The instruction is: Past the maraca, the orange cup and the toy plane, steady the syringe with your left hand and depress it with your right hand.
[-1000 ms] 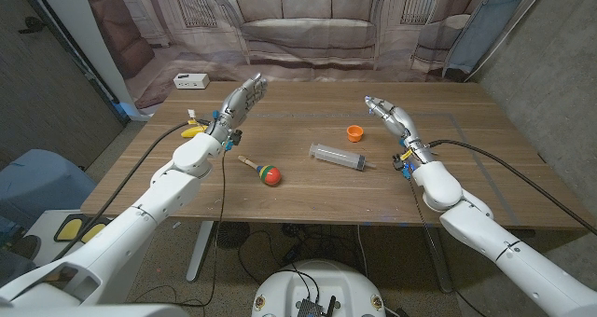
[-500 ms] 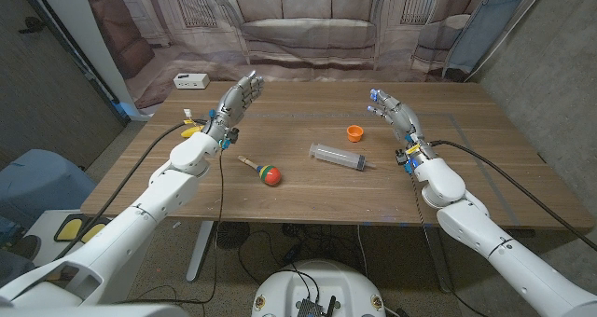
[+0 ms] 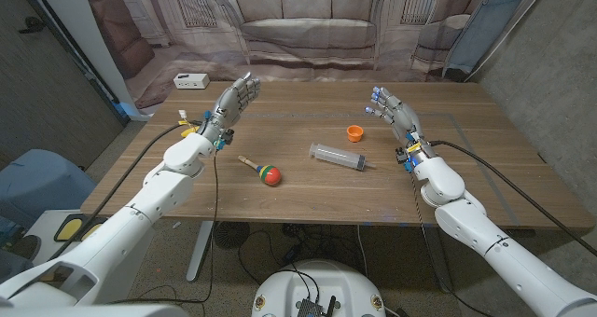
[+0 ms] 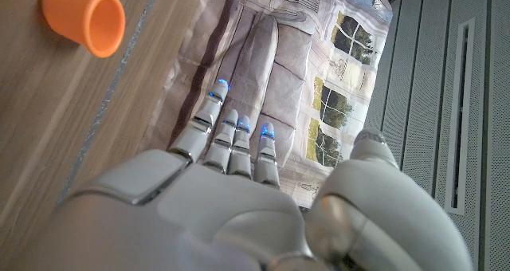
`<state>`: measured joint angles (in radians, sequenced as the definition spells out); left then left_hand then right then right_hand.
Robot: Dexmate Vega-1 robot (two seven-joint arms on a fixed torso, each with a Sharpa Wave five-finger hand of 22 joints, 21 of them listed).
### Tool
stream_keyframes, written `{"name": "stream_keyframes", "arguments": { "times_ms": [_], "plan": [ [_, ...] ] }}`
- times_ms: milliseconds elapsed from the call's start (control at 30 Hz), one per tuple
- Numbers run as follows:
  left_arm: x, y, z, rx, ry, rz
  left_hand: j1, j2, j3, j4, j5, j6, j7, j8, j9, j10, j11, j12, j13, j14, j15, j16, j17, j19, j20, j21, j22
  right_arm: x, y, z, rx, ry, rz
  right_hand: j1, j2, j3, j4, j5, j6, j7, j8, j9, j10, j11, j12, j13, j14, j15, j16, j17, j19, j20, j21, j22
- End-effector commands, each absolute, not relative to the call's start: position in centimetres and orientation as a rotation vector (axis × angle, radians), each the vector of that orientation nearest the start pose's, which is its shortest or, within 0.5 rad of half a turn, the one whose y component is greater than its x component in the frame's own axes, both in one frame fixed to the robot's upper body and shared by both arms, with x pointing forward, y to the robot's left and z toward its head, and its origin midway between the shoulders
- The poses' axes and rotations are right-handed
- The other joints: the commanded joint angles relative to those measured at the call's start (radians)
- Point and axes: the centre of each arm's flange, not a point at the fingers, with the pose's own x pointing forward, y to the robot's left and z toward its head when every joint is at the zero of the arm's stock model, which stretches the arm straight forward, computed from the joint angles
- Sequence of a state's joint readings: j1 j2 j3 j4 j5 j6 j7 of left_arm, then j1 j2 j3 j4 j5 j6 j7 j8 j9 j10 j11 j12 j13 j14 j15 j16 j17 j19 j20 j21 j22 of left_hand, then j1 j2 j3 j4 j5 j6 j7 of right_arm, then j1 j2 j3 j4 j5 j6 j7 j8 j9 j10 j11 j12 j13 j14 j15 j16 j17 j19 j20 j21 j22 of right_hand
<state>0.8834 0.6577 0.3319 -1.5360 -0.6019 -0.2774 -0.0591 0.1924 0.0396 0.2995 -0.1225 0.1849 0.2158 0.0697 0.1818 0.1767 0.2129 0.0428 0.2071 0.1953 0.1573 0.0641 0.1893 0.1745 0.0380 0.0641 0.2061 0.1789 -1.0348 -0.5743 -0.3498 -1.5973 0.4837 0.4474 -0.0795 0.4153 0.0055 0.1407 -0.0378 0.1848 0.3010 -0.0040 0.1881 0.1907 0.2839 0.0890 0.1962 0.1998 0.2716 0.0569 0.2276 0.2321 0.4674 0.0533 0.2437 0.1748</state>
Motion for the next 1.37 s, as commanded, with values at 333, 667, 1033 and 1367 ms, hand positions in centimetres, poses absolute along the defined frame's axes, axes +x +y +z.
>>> {"name": "stream_keyframes", "arguments": {
  "times_ms": [333, 667, 1033, 1367],
  "plan": [
    [60.8, 30.9, 3.5, 0.088, -0.757, -0.329, 0.009, 0.006, -0.002, -0.003, -0.002, 0.011, 0.012, 0.008, 0.003, 0.016, 0.012, 0.007, 0.002, 0.014, 0.001, 0.001, 0.004, 0.018, -0.059, 0.004, 0.001, 59.5, -25.5, -3.2, 0.111, -0.747, 0.336, -0.020, 0.001, -0.003, -0.013, -0.001, 0.008, 0.079, 0.008, 0.000, 0.000, 0.036, 0.000, -0.001, -0.081, -0.003, -0.031, -0.003, -0.052, -0.045, -0.039, 0.001],
    [60.8, 32.0, 2.8, 0.090, -0.745, -0.304, 0.010, 0.006, -0.002, -0.003, -0.002, 0.011, 0.015, 0.007, 0.003, 0.015, 0.013, 0.007, 0.002, 0.014, 0.001, 0.000, 0.004, 0.018, -0.058, 0.003, 0.000, 60.4, -25.9, -4.6, 0.164, -0.716, 0.377, -0.022, 0.000, -0.005, -0.017, 0.000, -0.002, 0.100, 0.004, -0.001, -0.014, 0.040, -0.004, -0.002, -0.100, -0.002, -0.034, -0.004, -0.065, -0.053, -0.045, 0.000],
    [61.4, 31.8, 2.4, 0.073, -0.741, -0.317, 0.011, 0.006, -0.002, -0.003, -0.002, 0.011, 0.018, 0.007, 0.003, 0.013, 0.015, 0.005, 0.002, 0.013, 0.002, 0.000, 0.004, 0.020, -0.061, 0.002, 0.000, 60.2, -26.3, -5.2, 0.167, -0.710, 0.365, -0.027, -0.001, -0.008, -0.017, 0.001, -0.012, 0.100, 0.001, -0.001, -0.023, 0.040, -0.006, -0.003, -0.111, -0.001, -0.035, -0.005, -0.077, -0.057, -0.050, 0.000],
    [61.3, 31.3, 2.4, 0.073, -0.748, -0.322, 0.012, 0.006, -0.002, -0.003, -0.002, 0.010, 0.017, 0.006, 0.003, 0.014, 0.016, 0.005, 0.002, 0.013, 0.001, -0.001, 0.004, 0.015, -0.052, -0.002, 0.000, 59.8, -26.5, -5.3, 0.154, -0.704, 0.355, -0.030, 0.000, -0.009, -0.017, 0.002, -0.012, 0.101, 0.002, -0.002, -0.024, 0.043, -0.005, -0.003, -0.112, 0.001, -0.033, -0.005, -0.082, -0.054, -0.051, -0.001]
  ]
}}
